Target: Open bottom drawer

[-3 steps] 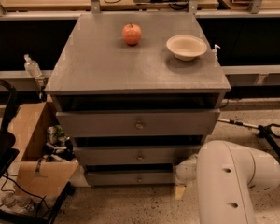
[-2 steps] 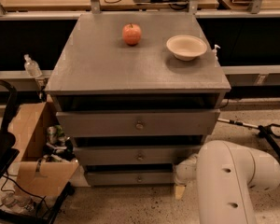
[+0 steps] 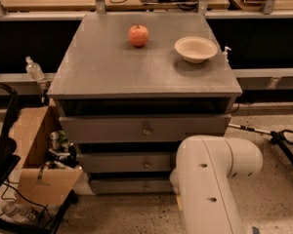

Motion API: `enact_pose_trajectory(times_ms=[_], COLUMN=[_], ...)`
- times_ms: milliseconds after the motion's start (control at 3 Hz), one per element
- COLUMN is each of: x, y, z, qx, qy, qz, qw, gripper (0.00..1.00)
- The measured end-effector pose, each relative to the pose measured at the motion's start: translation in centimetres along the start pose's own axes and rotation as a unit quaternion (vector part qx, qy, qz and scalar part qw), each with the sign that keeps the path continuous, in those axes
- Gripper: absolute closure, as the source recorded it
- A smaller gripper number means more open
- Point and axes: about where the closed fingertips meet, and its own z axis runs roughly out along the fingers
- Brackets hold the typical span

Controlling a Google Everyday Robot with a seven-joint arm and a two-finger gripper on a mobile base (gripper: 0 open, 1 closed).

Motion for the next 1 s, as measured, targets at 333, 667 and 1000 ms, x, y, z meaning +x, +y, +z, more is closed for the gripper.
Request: enact_pose_trajectory(times_ms=[333,667,1000], x=[-0.3,-0.32,-0.22], y=[0.37,0.52,0.85], z=[0.1,0.22,0.16], qx=[-0.004,-0.006,-0.01], qy=[0.005,0.005,0.003], qz=[0.007,0.006,0.005], qw=[1.0,1.0,0.9999], gripper=[0.0,0.18,0.41])
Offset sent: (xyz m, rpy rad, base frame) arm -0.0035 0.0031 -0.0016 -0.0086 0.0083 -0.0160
